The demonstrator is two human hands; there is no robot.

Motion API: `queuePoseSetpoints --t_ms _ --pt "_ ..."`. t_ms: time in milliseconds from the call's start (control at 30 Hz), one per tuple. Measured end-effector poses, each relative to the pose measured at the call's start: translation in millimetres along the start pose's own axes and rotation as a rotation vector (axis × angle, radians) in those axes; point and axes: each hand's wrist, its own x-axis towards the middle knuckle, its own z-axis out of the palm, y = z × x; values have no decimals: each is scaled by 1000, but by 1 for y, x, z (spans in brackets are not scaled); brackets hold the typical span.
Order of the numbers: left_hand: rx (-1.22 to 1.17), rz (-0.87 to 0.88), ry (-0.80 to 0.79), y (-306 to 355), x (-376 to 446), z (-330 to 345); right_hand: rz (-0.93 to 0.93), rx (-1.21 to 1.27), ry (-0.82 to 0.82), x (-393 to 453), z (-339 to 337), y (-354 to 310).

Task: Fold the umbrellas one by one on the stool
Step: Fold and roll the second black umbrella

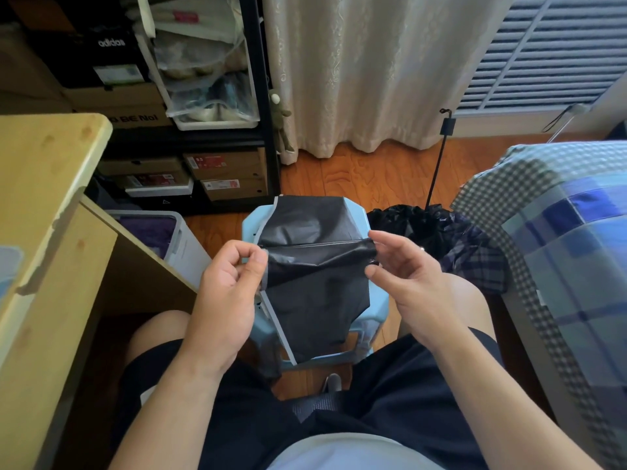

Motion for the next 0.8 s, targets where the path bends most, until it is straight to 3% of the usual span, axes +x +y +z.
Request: queuePoseSetpoints --t_ms 133,233,300,467,667,800 --pt "-3 5 0 0 -1 -3 -132 -66 188 2 4 1" --pt "15 7 24 3 -1 -3 -157 -86 243 2 7 2" --pt "35 11 26 7 -2 -2 -176 -161 227 4 6 4" --pt "131 108 -9 14 -5 2 -196 -482 15 8 -2 8" --pt "122 114 -27 19 -7 2 -307 -559 89 15 -12 7" --pt "376 246 -61 17 -6 2 -315 -583 92 16 -15 7"
